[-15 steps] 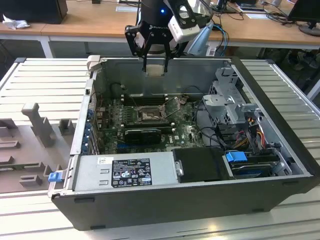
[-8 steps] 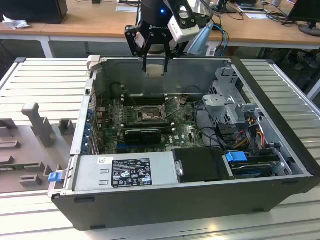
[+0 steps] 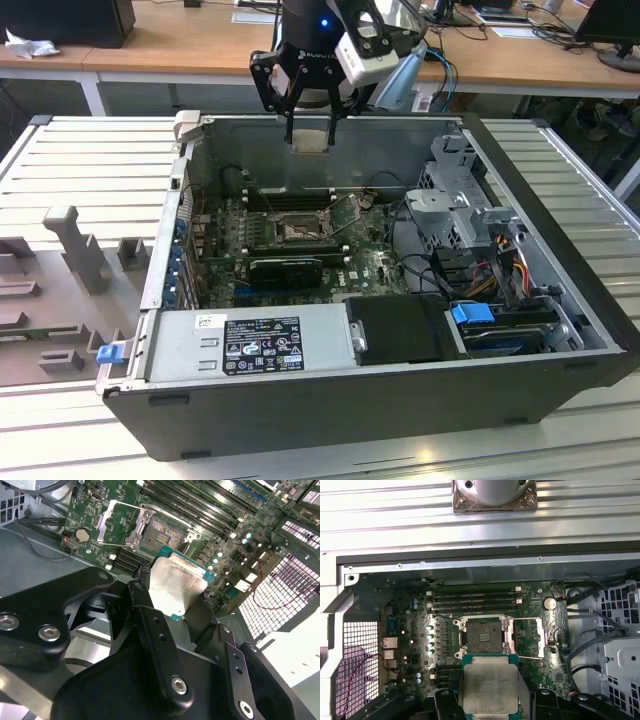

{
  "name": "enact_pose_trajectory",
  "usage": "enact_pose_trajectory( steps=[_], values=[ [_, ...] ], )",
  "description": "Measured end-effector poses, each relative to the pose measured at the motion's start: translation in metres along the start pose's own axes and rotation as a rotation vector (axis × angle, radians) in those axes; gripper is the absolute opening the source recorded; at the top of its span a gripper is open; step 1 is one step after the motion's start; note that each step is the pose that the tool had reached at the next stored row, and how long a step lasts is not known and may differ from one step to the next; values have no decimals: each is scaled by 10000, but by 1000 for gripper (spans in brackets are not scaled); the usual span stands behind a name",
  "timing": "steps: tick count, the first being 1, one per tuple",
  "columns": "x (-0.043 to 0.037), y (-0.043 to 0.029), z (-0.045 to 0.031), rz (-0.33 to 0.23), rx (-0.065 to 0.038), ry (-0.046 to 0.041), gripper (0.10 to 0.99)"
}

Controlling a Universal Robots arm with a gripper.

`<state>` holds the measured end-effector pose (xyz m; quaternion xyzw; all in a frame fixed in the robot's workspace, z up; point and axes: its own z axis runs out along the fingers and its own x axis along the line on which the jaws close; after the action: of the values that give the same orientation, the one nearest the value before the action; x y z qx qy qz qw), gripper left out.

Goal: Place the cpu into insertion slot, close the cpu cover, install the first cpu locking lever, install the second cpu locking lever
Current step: 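Place the cpu into insertion slot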

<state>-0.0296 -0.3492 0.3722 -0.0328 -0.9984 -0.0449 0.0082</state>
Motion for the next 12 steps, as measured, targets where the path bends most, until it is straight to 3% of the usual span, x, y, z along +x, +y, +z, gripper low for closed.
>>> enact_pose_trajectory(
  steps=[12],
  values=[
    [0,-1,3,743,5,-68,529]
  ],
)
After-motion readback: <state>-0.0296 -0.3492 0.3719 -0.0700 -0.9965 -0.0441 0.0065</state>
